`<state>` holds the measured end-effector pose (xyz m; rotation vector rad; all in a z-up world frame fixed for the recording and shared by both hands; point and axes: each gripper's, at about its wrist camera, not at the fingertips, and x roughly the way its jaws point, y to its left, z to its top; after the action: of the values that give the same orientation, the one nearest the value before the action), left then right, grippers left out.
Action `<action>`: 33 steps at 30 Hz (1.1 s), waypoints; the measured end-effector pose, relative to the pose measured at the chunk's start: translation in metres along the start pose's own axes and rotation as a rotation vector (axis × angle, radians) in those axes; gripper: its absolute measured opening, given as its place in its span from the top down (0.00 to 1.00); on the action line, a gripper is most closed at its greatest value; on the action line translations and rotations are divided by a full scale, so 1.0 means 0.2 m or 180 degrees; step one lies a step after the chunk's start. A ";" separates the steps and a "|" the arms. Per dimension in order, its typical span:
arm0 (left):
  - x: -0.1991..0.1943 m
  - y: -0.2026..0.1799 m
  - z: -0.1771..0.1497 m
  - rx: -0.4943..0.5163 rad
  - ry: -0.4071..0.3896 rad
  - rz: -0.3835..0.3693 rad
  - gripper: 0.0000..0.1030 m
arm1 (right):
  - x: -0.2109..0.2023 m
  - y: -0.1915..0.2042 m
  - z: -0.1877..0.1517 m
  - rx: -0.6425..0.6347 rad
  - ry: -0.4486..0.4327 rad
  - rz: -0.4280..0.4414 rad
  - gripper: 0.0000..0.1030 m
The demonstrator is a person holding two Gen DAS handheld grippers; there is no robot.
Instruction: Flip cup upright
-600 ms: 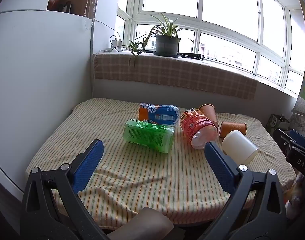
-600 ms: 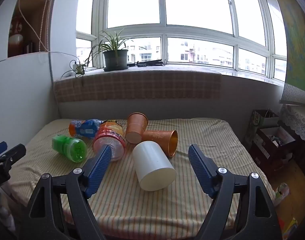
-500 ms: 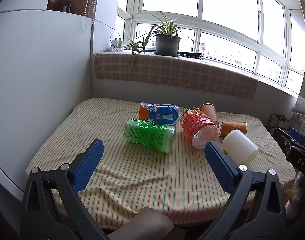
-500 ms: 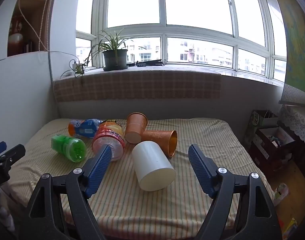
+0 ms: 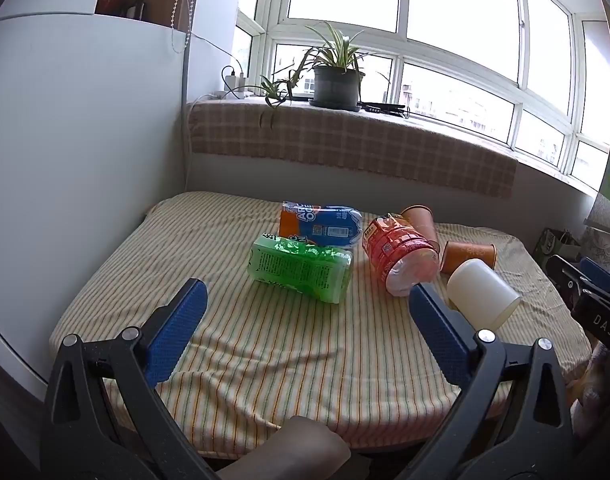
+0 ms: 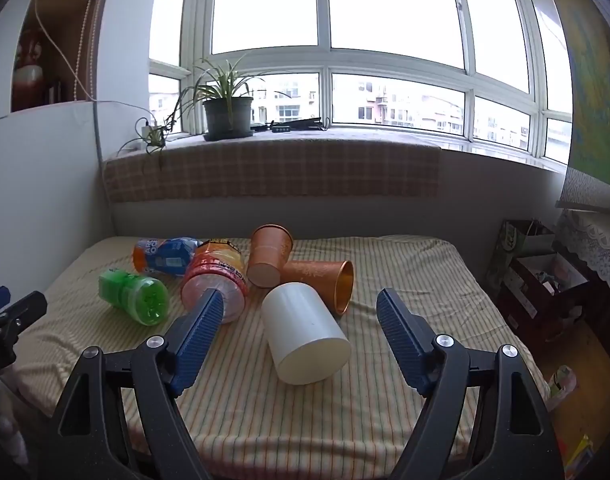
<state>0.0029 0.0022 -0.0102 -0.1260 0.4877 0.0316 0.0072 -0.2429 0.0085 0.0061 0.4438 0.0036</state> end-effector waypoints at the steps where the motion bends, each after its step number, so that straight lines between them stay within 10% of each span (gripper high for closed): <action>1: 0.00 0.00 0.00 0.0000 0.0000 -0.0001 0.01 | 0.00 0.00 0.00 -0.0001 -0.0003 0.0000 0.23; 33: 0.02 -0.02 0.00 0.0010 0.0021 0.0008 0.01 | 0.02 0.00 -0.01 -0.0001 0.0013 0.0007 0.23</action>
<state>0.0066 -0.0019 -0.0105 -0.1224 0.4945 0.0330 0.0100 -0.2431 0.0056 0.0062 0.4481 0.0060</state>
